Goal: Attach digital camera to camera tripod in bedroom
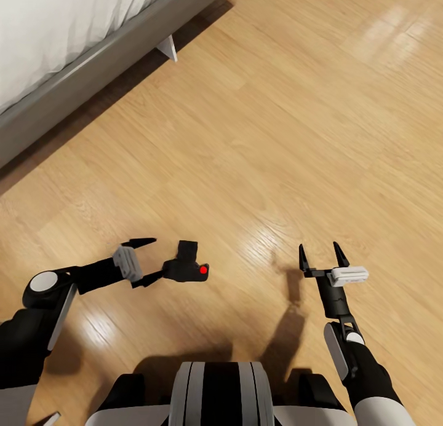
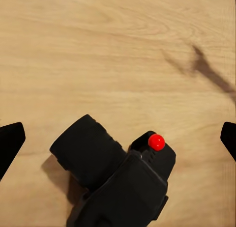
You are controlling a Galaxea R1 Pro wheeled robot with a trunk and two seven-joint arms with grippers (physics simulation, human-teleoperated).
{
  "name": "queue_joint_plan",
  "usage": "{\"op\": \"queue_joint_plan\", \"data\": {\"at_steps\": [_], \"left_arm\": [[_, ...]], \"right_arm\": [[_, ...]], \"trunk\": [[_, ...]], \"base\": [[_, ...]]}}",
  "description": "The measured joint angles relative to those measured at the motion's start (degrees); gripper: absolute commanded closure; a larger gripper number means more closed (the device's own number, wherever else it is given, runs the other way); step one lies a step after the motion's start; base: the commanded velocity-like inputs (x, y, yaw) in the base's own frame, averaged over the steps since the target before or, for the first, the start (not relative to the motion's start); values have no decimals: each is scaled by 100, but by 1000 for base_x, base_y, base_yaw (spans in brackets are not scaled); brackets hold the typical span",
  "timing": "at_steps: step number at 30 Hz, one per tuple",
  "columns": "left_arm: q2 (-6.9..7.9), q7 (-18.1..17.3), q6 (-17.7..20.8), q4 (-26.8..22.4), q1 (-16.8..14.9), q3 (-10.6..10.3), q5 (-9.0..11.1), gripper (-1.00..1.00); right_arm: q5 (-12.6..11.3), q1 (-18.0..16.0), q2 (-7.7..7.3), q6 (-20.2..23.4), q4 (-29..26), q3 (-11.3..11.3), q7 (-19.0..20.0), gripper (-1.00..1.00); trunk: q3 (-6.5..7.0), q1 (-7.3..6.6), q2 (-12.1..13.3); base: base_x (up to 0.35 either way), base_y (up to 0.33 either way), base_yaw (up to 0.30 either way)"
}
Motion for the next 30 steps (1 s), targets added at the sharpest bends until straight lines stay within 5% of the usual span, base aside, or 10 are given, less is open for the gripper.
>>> {"op": "queue_joint_plan", "data": {"at_steps": [3, 4, 17, 30], "left_arm": [[-22, 96, -96, 6, 0, -47, -97, -100], [-29, 221, -371, 9, 0, -58, -666, -100], [-63, 286, -488, 40, 0, -118, -797, -100], [-207, 284, -502, 93, 0, -267, -1322, -100]], "right_arm": [[-1, 0, 0, -3, -17, 0, 0, -100], [-1, 0, 0, -4, -28, 0, 0, -100], [-2, 0, 0, -1, -304, 0, -7, -100], [-2, 0, 0, 8, -351, 0, -2, -100]], "trunk": [[0, 0, 0], [0, 0, 0], [0, 0, 0], [0, 0, 0]], "base": [[0, 0, 0], [0, 0, 0], [0, 0, 0], [0, 0, 0]]}}
